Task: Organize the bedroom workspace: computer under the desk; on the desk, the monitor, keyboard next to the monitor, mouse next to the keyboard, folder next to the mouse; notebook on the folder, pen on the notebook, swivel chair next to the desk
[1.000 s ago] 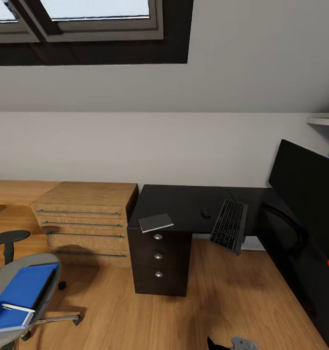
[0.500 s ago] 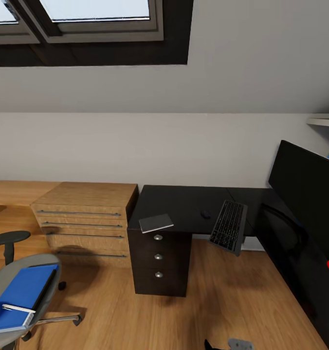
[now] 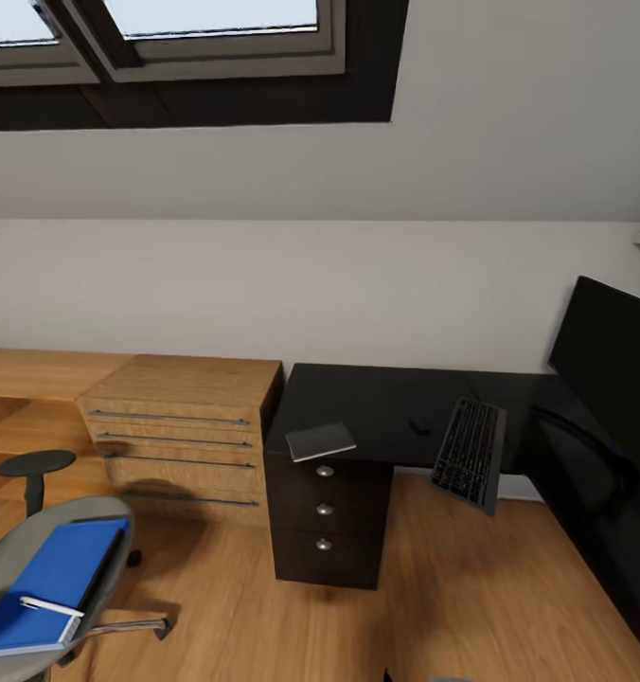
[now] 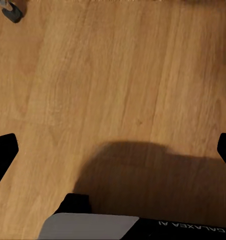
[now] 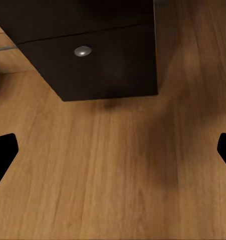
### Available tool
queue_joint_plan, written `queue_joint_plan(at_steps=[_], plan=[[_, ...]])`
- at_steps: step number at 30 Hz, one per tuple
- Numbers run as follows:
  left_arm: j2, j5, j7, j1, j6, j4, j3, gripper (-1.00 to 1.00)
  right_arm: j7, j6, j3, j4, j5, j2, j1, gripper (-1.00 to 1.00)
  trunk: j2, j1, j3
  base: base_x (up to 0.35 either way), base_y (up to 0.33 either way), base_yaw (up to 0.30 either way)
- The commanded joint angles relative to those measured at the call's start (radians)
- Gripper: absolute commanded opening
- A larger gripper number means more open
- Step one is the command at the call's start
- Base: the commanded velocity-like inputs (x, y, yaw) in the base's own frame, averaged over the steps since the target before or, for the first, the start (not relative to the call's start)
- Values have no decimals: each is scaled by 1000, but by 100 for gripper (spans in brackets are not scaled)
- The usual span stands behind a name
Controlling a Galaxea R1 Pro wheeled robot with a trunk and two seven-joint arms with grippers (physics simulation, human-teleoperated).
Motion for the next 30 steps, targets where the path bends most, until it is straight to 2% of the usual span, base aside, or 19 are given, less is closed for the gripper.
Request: queue_joint_plan(at_steps=[1,4,5,10,12,16,19,20,22,23,24,25,26,27,29,30], plan=[[1,5,8,-1,4,-2,-5,100,-1,-5,6,0,-10,-1,-1,100,-1,0,-1,182,4,6],[4,4,9,-1,4,-3,-5,100,0,-8,7,0,-10,-2,-1,100,-1,0,-1,219,46,3],[15,4,9,-1,-3,-7,-4,100,2,-17,15,-4,-8,-2,-1,100,-1,0,-1,283,110,1],[22,4,12,-1,-25,-53,0,100,-6,-24,44,-12,15,-1,-1,100,-1,0,-1,217,80,0],[23,4,13,-1,-31,-92,2,100,-13,-24,49,-25,23,-1,-2,100,-1,0,-1,101,35,0],[26,6,14,-1,-34,-246,6,100,-60,25,56,-151,33,-1,-2,100,-1,0,-1,39,14,0],[29,6,15,-1,-33,-312,13,100,-124,148,58,-280,36,-2,-3,100,-1,0,-1,12,4,0],[30,6,15,-1,-32,-338,26,100,-162,231,58,-346,36,-1,-5,100,-1,0,-1,6,2,0],[30,6,15,-1,-25,-369,51,100,-200,320,58,-408,36,0,-7,100,-1,0,-1,4,2,0],[29,5,15,-1,-1,-410,83,100,-234,410,59,-465,36,4,-12,100,-1,0,-1,3,1,0],[28,4,15,-1,19,-433,98,100,-249,454,59,-493,36,10,-18,100,-1,0,-1,2,1,0],[27,4,16,-1,42,-458,113,100,-264,497,59,-519,36,18,-26,100,-1,0,-1,2,1,0],[27,4,16,-1,97,-513,138,100,-289,579,60,-563,37,42,-50,100,-1,0,-1,1,0,0],[26,4,16,-1,125,-542,148,100,-300,618,59,-579,38,55,-64,100,-1,0,-1,0,0,0],[25,4,17,-1,222,-661,173,100,-328,758,60,-606,43,100,-136,100,-1,0,-1,0,0,0],[24,4,17,-1,238,-686,177,100,-332,786,59,-604,44,107,-156,100,-1,0,-1,0,0,0]])
